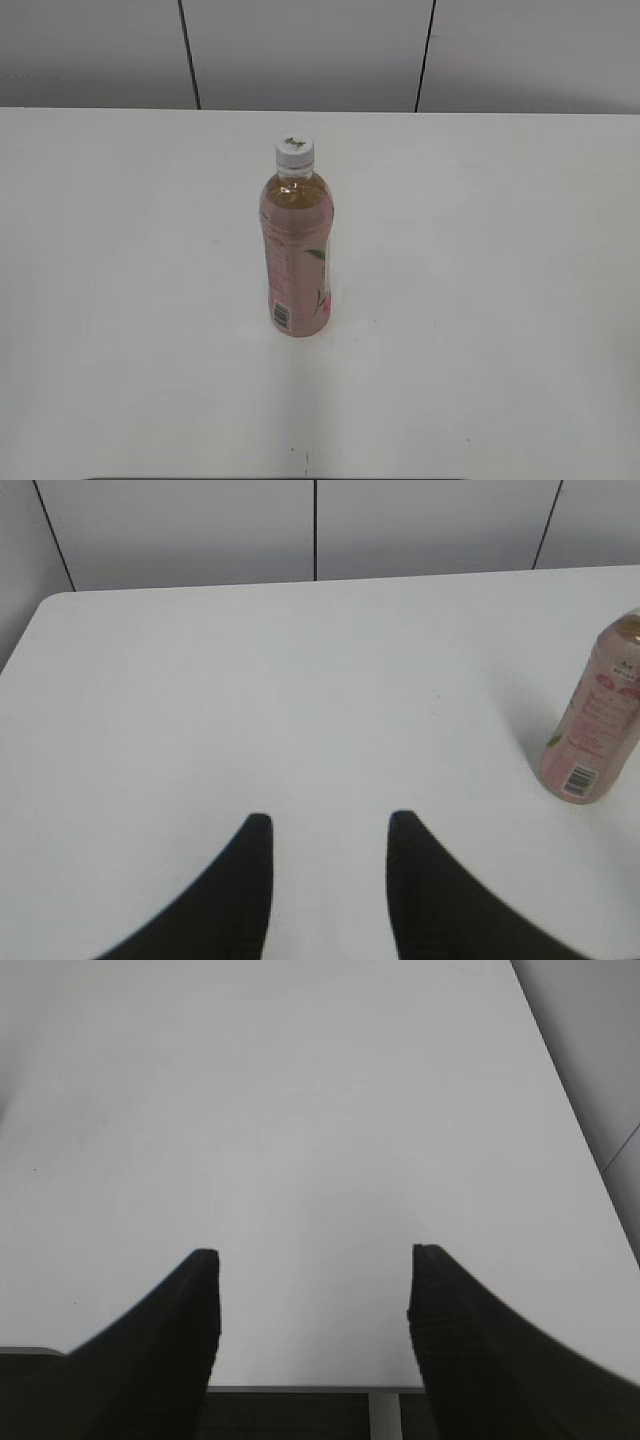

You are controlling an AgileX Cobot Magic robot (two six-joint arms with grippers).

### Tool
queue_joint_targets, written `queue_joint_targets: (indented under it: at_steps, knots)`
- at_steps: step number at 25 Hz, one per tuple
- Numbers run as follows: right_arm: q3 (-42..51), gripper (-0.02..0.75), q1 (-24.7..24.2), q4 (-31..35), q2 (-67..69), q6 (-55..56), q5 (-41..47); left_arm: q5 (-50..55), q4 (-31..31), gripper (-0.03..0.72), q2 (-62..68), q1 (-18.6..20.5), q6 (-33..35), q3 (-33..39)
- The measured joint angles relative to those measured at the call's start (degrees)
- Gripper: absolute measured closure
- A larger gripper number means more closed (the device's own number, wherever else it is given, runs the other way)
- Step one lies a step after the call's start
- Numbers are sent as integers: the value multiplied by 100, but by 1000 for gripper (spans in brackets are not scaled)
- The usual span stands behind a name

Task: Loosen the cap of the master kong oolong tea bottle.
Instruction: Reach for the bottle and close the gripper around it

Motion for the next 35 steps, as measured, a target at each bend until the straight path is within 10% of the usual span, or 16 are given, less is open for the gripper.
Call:
queue_joint_targets:
  at_steps: [28, 35]
  knots:
    - [0, 280, 0, 0, 0, 0, 0, -42, 0, 444, 197, 0, 0, -13]
    - [0, 280, 0, 0, 0, 0, 0, -1532, -284, 444, 1396, 0, 5, -69]
